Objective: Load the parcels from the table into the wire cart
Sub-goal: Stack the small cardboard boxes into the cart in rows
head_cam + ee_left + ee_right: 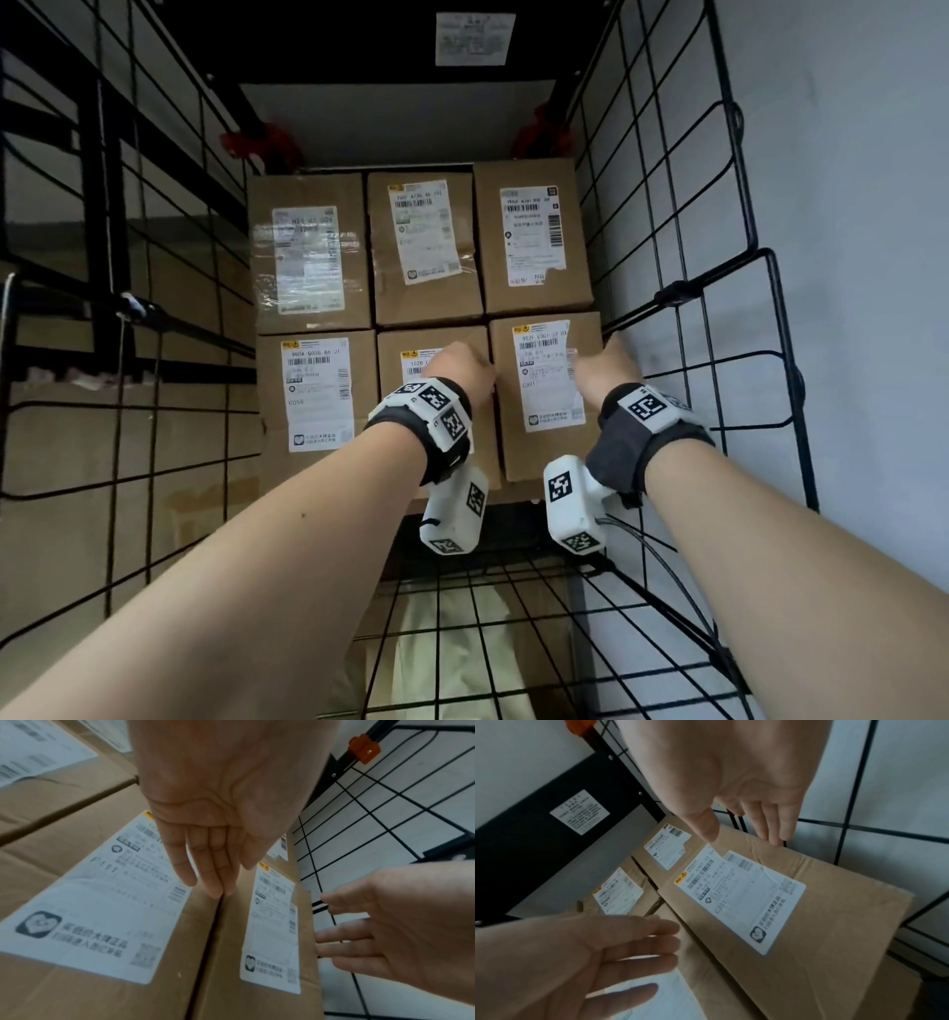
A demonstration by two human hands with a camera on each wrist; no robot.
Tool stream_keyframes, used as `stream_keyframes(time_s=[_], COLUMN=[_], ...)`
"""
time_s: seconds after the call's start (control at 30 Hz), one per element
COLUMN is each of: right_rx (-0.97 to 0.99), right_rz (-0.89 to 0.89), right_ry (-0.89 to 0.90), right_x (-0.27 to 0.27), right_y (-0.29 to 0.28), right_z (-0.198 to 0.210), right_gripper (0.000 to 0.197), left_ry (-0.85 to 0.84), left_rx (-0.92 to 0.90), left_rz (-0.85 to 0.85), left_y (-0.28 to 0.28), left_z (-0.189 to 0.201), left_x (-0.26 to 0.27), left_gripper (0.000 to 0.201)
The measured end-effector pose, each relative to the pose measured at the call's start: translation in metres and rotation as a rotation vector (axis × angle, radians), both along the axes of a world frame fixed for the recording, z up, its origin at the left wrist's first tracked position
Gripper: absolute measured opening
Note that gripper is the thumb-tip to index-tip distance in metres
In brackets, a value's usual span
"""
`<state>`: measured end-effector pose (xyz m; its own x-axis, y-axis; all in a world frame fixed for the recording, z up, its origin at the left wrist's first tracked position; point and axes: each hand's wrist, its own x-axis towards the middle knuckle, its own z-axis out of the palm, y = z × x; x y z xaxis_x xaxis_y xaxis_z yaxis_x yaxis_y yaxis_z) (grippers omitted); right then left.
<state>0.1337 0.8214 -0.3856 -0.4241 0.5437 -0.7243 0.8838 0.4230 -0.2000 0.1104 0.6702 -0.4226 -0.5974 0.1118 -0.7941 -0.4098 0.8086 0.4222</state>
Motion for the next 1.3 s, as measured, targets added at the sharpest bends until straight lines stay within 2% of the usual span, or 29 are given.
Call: stream_keyframes(time_s=[0.1,0.2,0.27,0.33,0.4,0.5,0.6,0.7,0.83,0.93,1.0,1.07,1.3], right_rx=[0.035,0.078,0.101,0.092,0.07,0.066,0.127,0.22,0.245,0.22,0.178,0.167,0.181], right_rz=[-0.008,0.018,0.135,0.312,0.488,0.612,0.573,0.596,0.575,0.481,0.441,0.477,0.69], right_ry=[0.063,0.15,0.178,0.177,0.158,0.15,0.139,0.104,0.137,0.238,0.259,0.25,0.228], right_x=[0.004,0.001,-0.006,-0.017,-0.027,-0.035,-0.035,-0.037,-0.051,-0.073,-0.095,-0.118,-0.184], right_y=[-0.001,-0.002,-0.006,-0.011,-0.021,-0.033,-0.038,-0.039,-0.039,-0.041,-0.041,-0.041,-0.059], right_z=[0.003,0.002,-0.001,-0.007,-0.012,-0.025,-0.033,-0.034,-0.033,-0.028,-0.024,-0.023,-0.026], right_gripper=[0.059,0.045,0.041,0.05,0.056,0.049,0.044,0.04,0.03,0.029,0.031,0.038,0.044], left_ry=[0.103,0.207,0.318,0.407,0.43,0.425,0.351,0.262,0.243,0.319,0.436,0.508,0.48], left_rx=[-0.015,-0.019,-0.05,-0.118,-0.215,-0.336,-0.363,-0.301,-0.302,-0.317,-0.319,-0.297,-0.297], left_rz=[0.116,0.333,0.449,0.487,0.497,0.5,0.517,0.543,0.524,0.559,0.514,0.411,-0.036], left_y=[-0.022,-0.048,-0.064,-0.079,-0.095,-0.114,-0.124,-0.131,-0.134,-0.136,-0.137,-0.137,-0.105], left_z=[0.008,0.013,0.015,0.015,0.014,0.011,0.006,0.001,-0.002,-0.002,-0.001,0.001,0.006], left_x=[-0.005,-0.011,-0.012,-0.014,-0.016,-0.016,-0.014,-0.016,-0.019,-0.023,-0.033,-0.049,-0.136], left_gripper=[0.026,0.029,0.032,0.037,0.043,0.057,0.073,0.083,0.078,0.071,0.066,0.067,0.061])
